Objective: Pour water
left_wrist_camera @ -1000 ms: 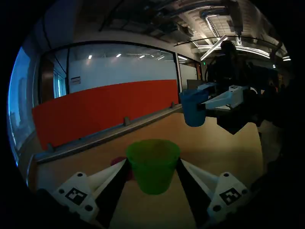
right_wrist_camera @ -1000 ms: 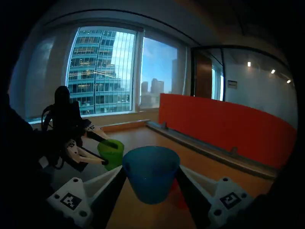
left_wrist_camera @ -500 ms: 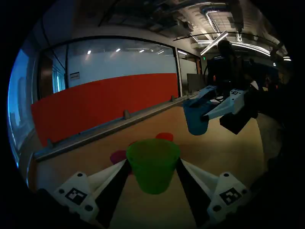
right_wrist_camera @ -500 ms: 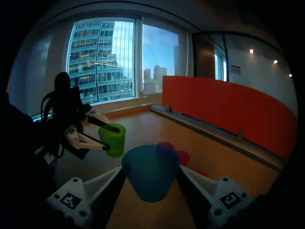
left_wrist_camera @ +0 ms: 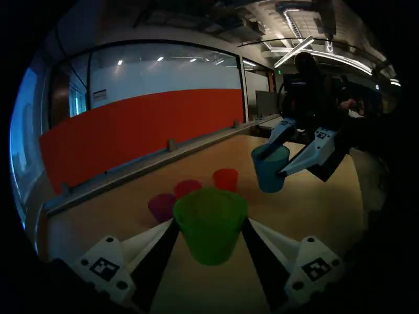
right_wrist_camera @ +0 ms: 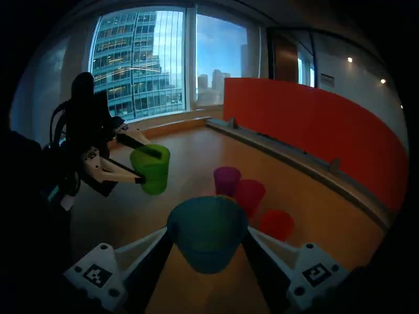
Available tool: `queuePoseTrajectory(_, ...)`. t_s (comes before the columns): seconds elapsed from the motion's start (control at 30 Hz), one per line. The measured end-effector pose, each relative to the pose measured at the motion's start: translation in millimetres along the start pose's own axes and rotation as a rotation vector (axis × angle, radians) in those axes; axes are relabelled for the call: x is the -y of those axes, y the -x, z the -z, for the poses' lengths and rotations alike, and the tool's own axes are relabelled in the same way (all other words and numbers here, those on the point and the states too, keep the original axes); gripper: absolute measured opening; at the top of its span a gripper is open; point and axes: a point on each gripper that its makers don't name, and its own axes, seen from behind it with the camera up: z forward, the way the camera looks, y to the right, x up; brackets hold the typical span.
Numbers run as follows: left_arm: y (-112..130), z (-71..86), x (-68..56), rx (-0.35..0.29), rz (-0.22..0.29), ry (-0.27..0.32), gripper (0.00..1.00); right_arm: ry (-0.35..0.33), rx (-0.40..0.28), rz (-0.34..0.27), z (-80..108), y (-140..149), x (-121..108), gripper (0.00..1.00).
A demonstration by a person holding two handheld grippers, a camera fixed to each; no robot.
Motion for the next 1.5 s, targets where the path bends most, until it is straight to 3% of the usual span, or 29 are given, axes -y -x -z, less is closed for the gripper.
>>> queuePoseTrajectory(0.3, 24, -9.6, -0.4, 0.072, -0.005, 0.015, 0.84, -0.010, 0.040, -0.016, -9.7, 17, -2, 0.90)
queuePoseTrajectory(0.83, 71, -24.1, -5.9, 0.233, -0.041, 0.068, 0.84, -0.023, 0.135, 0.009, -25.9, 58, 1, 0.90)
queuePoseTrajectory(1.17, 92, -31.5, -4.6, 0.285, -0.028, 0.082, 0.84, -0.019, 0.155, -0.001, -31.9, 70, -1, 0.91)
queuePoseTrajectory(1.5, 104, -35.3, -7.9, 0.290, -0.007, 0.081, 0.84, -0.016, 0.160, -0.013, -33.4, 75, -2, 0.90)
